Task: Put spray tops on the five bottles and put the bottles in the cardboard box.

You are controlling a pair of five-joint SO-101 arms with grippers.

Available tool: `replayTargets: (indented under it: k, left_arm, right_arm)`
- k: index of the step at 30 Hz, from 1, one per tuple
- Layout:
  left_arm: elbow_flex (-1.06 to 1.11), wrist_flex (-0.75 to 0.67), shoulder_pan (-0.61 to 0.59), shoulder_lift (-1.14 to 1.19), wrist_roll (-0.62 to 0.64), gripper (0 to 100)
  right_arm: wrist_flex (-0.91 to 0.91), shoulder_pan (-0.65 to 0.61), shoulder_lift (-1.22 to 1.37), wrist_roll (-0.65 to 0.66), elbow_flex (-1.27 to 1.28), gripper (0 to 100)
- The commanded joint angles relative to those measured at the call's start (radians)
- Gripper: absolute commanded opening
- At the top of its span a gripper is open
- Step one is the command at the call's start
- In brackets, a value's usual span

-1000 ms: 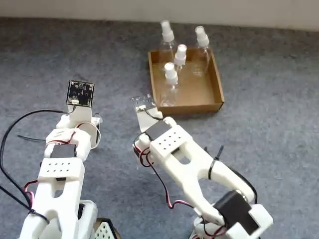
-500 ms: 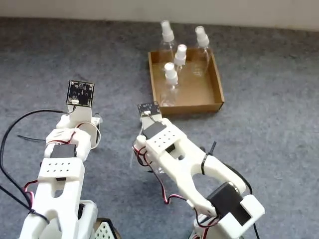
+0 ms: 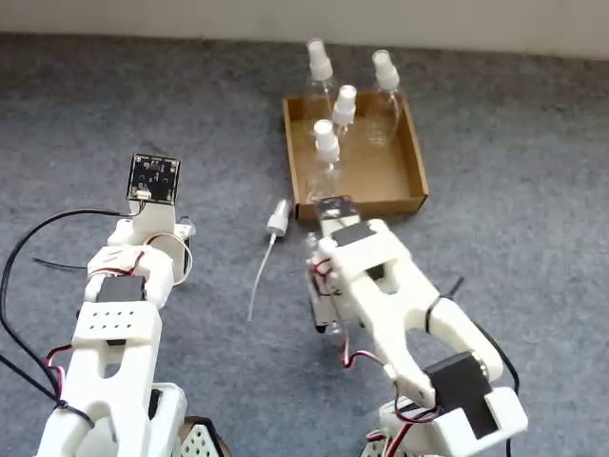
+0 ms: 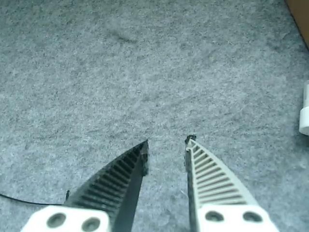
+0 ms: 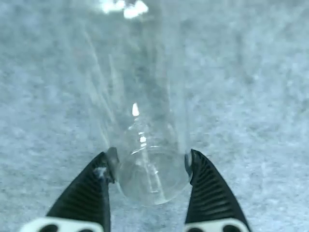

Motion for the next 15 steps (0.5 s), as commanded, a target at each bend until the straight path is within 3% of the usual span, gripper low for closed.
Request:
replayTargets:
  k: [1,9,15]
  left_arm:
    - [-0.001,-0.020,0.021,-0.004,-0.002,13]
    - [0.007,-0.021,0.022,-0.004,-0.002,13]
    - [0.004,-0.015,0.071,-0.004,-0.003,13]
  right_arm:
    - [-0.021,0.160,-0.097,0.089,0.079,0.5]
    - [-0.039,0.630,-0.490,0.462,0.277,0.5]
    - [-0.136,0.918,-0.552,0.643,0.288,0.5]
